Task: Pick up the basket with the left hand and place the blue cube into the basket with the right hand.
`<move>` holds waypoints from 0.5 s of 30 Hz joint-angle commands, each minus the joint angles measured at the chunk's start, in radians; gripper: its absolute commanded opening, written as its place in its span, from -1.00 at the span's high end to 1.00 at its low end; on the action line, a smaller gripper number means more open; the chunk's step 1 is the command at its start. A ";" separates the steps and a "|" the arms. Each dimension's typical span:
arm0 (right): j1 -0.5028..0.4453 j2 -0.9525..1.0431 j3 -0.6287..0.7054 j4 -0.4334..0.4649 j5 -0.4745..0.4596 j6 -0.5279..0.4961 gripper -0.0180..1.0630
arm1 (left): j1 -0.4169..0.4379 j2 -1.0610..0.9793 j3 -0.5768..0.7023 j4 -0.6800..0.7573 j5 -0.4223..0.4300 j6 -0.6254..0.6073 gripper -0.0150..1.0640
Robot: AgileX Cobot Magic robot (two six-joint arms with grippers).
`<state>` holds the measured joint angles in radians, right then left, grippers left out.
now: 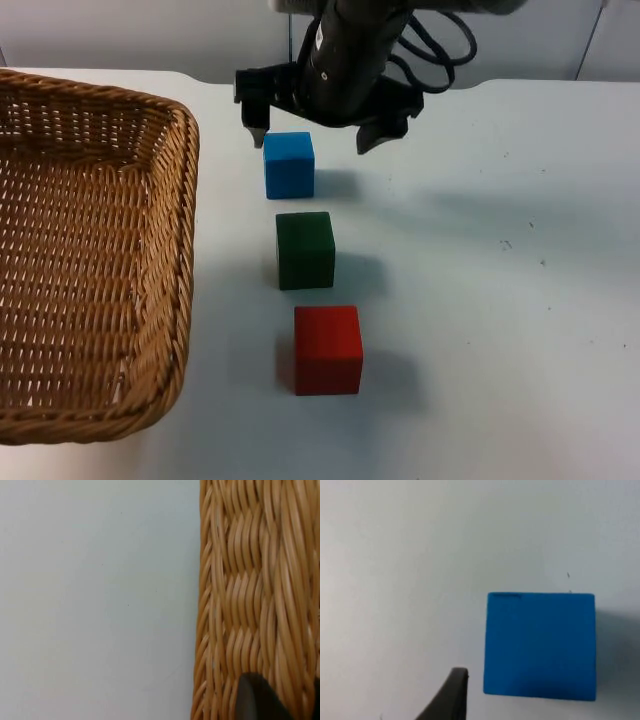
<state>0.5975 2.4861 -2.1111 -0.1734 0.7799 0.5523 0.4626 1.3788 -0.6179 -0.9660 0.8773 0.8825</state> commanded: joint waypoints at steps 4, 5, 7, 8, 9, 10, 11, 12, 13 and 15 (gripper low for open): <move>0.000 0.031 -0.011 0.072 -0.055 -0.010 -0.87 | 0.000 -0.009 0.002 -0.032 0.028 0.000 0.98; 0.000 0.037 -0.011 0.081 -0.063 -0.010 -0.87 | 0.000 -0.009 0.002 -0.032 0.028 0.000 0.98; 0.000 0.047 -0.011 0.081 -0.074 -0.010 -0.87 | 0.000 -0.009 0.002 -0.032 0.030 0.000 0.98; 0.000 0.052 -0.011 0.081 -0.079 -0.010 -0.87 | 0.000 -0.009 0.002 -0.032 0.030 0.000 0.98; 0.000 0.054 -0.011 0.079 -0.081 -0.010 -0.87 | 0.000 -0.009 0.002 -0.032 0.032 0.000 0.98; 0.000 0.056 -0.011 0.074 -0.086 -0.010 -0.87 | 0.000 -0.009 0.002 -0.032 0.034 0.000 0.98; 0.000 0.056 -0.011 0.074 -0.086 -0.010 -0.87 | 0.000 -0.009 0.002 -0.032 0.034 0.000 0.98; 0.000 0.056 -0.011 0.071 -0.098 -0.010 -0.87 | 0.000 -0.009 0.002 -0.032 0.034 0.000 0.98; 0.000 0.056 -0.011 0.071 -0.113 -0.010 -0.87 | 0.000 -0.009 0.002 -0.034 0.034 0.000 0.98; 0.000 0.056 -0.011 0.071 -0.141 -0.010 -0.87 | 0.000 -0.009 0.002 -0.034 0.034 0.000 0.98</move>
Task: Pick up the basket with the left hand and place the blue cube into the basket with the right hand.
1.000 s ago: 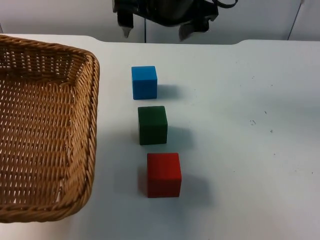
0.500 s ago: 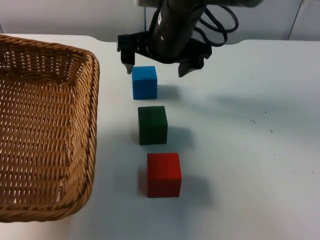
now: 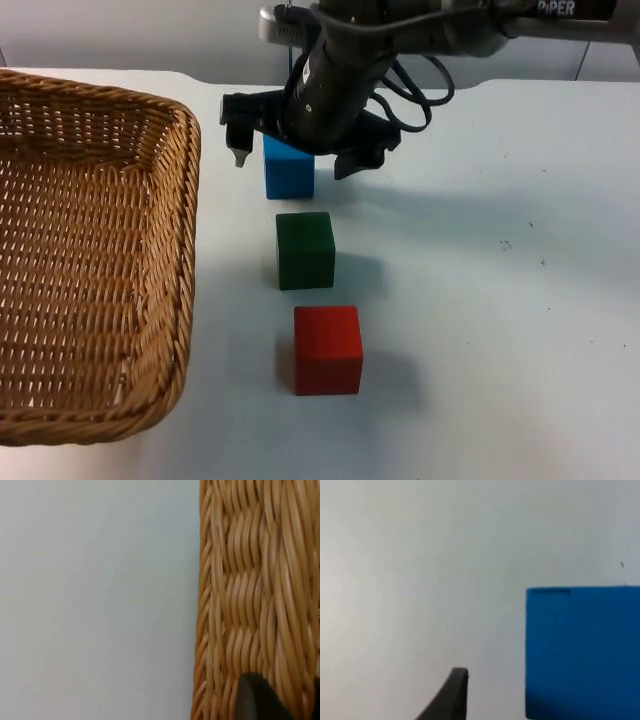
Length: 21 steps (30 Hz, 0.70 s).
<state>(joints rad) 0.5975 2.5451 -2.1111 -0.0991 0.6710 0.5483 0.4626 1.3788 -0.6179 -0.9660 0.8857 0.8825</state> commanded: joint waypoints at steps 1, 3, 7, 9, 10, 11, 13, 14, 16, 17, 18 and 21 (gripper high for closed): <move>0.000 -0.003 -0.011 -0.004 -0.032 -0.006 -0.87 | 0.000 -0.009 0.002 -0.034 0.025 0.000 0.98; 0.000 0.001 -0.011 -0.004 -0.045 0.008 -0.86 | 0.000 -0.009 0.002 -0.034 0.025 0.000 0.98; 0.000 0.015 -0.011 -0.004 -0.043 0.013 -0.82 | 0.000 -0.009 0.002 -0.034 0.027 0.000 0.98; 0.000 0.026 -0.011 -0.008 -0.045 0.013 -0.82 | 0.000 -0.009 0.002 -0.034 0.027 0.000 0.98; 0.000 0.030 -0.011 -0.008 -0.045 0.013 -0.82 | 0.000 -0.009 0.002 -0.034 0.033 0.000 0.98; 0.000 0.032 -0.011 -0.015 -0.045 0.013 -0.82 | 0.000 -0.009 0.002 -0.034 0.034 0.000 0.98; 0.000 0.032 -0.011 -0.031 -0.053 0.013 -0.81 | 0.000 -0.009 0.002 -0.034 0.034 0.000 0.98; 0.000 0.032 -0.011 -0.039 -0.061 0.013 -0.81 | 0.000 -0.009 0.002 -0.034 0.034 0.000 0.98; -0.002 0.032 -0.011 -0.045 -0.071 0.013 -0.81 | 0.000 -0.009 0.002 -0.034 0.034 0.000 0.98; -0.004 0.032 -0.011 -0.045 -0.076 0.013 -0.81 | 0.000 -0.009 0.002 -0.034 0.034 0.000 0.98; -0.004 0.032 -0.011 -0.045 -0.076 0.013 -0.81 | 0.000 -0.009 0.002 -0.034 0.034 0.000 0.98; -0.007 0.032 -0.011 -0.058 -0.088 0.013 -0.71 | 0.000 -0.009 0.002 -0.034 0.034 0.000 0.98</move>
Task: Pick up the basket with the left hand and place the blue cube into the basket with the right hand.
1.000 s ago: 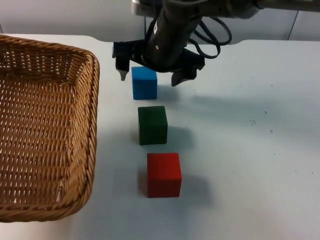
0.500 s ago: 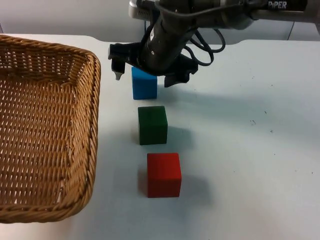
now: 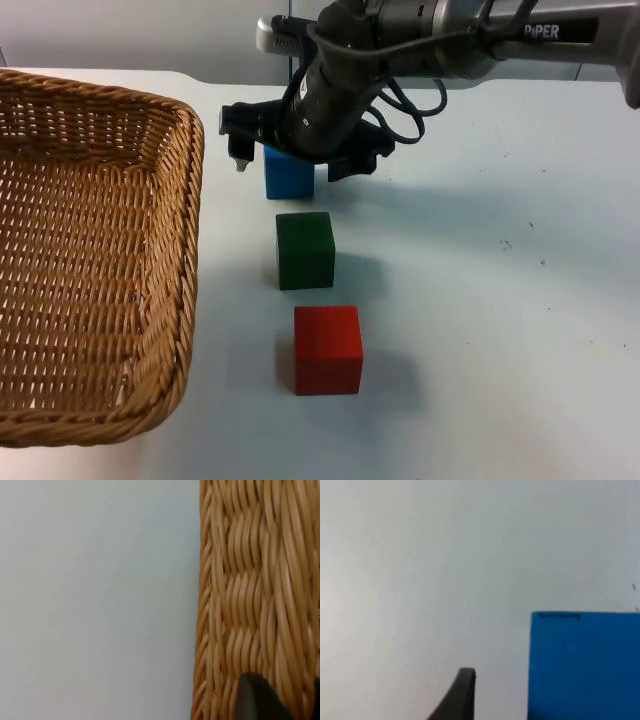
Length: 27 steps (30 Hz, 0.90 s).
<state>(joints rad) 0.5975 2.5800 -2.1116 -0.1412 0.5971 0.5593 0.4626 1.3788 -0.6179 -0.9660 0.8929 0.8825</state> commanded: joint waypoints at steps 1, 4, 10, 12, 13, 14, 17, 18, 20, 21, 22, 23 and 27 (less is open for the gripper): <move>-0.007 -0.003 -0.010 -0.020 -0.018 0.002 -0.63 | 0.000 -0.009 0.002 -0.034 0.027 0.000 0.98; -0.007 -0.003 -0.010 -0.022 -0.025 0.002 -0.39 | 0.000 -0.009 0.002 -0.034 0.027 0.000 0.98; -0.007 -0.003 -0.010 -0.049 -0.014 0.015 0.13 | 0.000 -0.009 0.002 -0.034 0.027 0.000 0.98; -0.007 -0.003 -0.010 -0.075 0.007 0.015 0.52 | 0.000 -0.009 0.002 -0.034 0.027 0.000 0.98; -0.007 -0.003 -0.010 -0.079 0.011 0.015 0.75 | 0.000 -0.009 0.002 -0.034 0.027 0.000 0.98; -0.007 -0.003 -0.010 -0.079 0.011 0.015 0.75 | 0.000 -0.009 0.002 -0.034 0.027 0.000 0.98; -0.007 -0.024 -0.010 -0.098 0.018 0.018 0.97 | 0.000 -0.009 0.002 -0.034 0.027 0.000 0.98; -0.007 -0.036 -0.010 -0.098 0.028 0.018 0.97 | 0.000 -0.009 0.002 -0.034 0.027 0.000 0.98; -0.007 -0.055 -0.010 -0.103 0.038 0.018 0.97 | 0.000 -0.009 0.002 -0.034 0.027 0.000 0.98; -0.007 -0.074 -0.010 -0.116 0.053 0.018 0.97 | 0.000 -0.009 0.002 -0.034 0.027 0.000 0.98; -0.007 -0.101 -0.010 -0.129 0.070 0.018 0.97 | 0.000 -0.009 0.002 -0.034 0.027 0.000 0.98; -0.007 -0.132 -0.010 -0.145 0.084 0.018 0.97 | 0.000 -0.009 0.002 -0.034 0.027 0.000 0.98; 0.002 -0.242 -0.010 -0.183 0.108 -0.021 0.97 | 0.000 -0.009 0.002 -0.038 0.027 0.000 0.98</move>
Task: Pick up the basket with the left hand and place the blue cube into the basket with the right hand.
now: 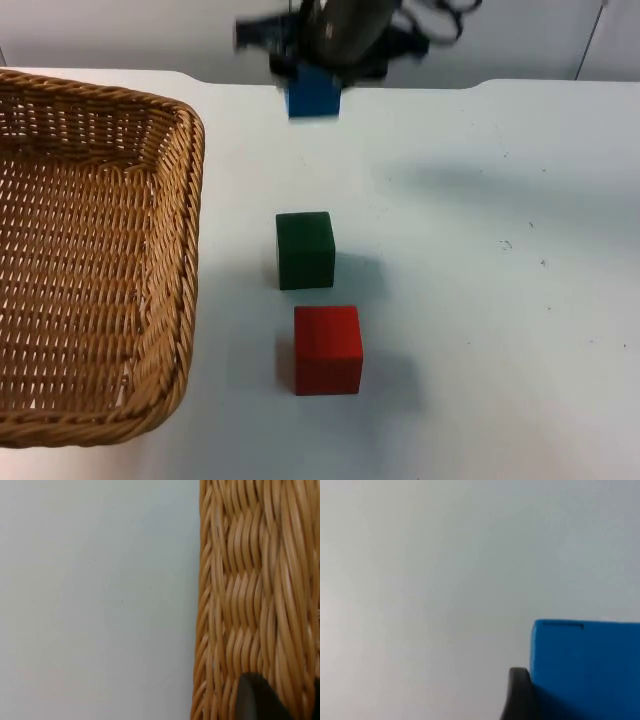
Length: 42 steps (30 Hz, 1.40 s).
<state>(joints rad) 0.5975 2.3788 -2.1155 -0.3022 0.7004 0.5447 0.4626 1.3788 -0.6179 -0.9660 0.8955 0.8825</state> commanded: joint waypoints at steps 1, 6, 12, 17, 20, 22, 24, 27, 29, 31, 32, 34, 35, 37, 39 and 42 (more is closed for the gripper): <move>0.007 -0.083 -0.006 -0.022 0.005 -0.048 0.97 | 0.000 -0.009 0.002 -0.038 0.024 0.000 0.98; 0.068 -0.258 -0.006 -0.002 0.028 -0.215 0.97 | 0.000 -0.009 0.002 -0.051 0.024 0.000 0.98; 0.171 -0.339 -0.006 0.189 0.068 -0.458 0.97 | 0.000 -0.009 0.002 -0.056 0.020 0.000 0.98; 0.247 -0.325 -0.002 0.243 0.097 -0.492 0.97 | 0.000 -0.009 0.002 -0.058 0.020 0.000 0.98; 0.276 -0.302 -0.002 0.267 0.121 -0.502 0.97 | 0.000 -0.009 0.002 -0.060 0.020 0.000 0.98; 0.299 -0.269 -0.002 0.285 0.142 -0.521 0.97 | 0.000 -0.009 0.002 -0.062 0.018 0.000 0.98; 0.313 -0.247 -0.002 0.285 0.158 -0.521 0.97 | 0.000 -0.009 0.002 -0.062 0.018 0.000 0.98; 0.320 -0.202 -0.002 0.309 0.181 -0.526 0.97 | 0.000 -0.009 0.002 -0.062 0.018 0.000 0.98; 0.320 -0.189 -0.002 0.316 0.181 -0.526 0.97 | 0.000 -0.009 0.002 -0.062 0.018 0.000 0.98; 0.320 -0.153 -0.002 0.333 0.174 -0.526 0.97 | 0.000 -0.009 0.002 -0.065 0.018 0.000 0.98; 0.320 -0.144 -0.002 0.333 0.172 -0.526 0.97 | 0.000 -0.009 0.002 -0.066 0.018 0.003 0.98; 0.320 -0.131 -0.002 0.337 0.171 -0.526 0.97 | 0.000 -0.009 0.002 -0.072 0.018 0.005 0.98; 0.323 -0.118 -0.002 0.347 0.171 -0.530 0.97 | 0.000 -0.009 0.002 -0.071 0.020 0.008 0.98; 0.323 -0.102 -0.002 0.393 0.166 -0.570 0.97 | 0.000 -0.009 0.002 -0.075 0.020 0.008 0.98; 0.323 -0.093 -0.002 0.412 0.166 -0.577 0.97 | 0.000 -0.009 0.002 -0.076 0.020 0.008 0.98; 0.323 -0.064 -0.002 0.438 0.161 -0.577 0.97 | 0.000 -0.009 0.002 -0.079 0.020 0.009 0.98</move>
<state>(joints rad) 0.9152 2.3101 -2.1207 0.1179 0.8793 -0.0214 0.4626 1.3788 -0.6179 -1.0032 0.8955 0.8862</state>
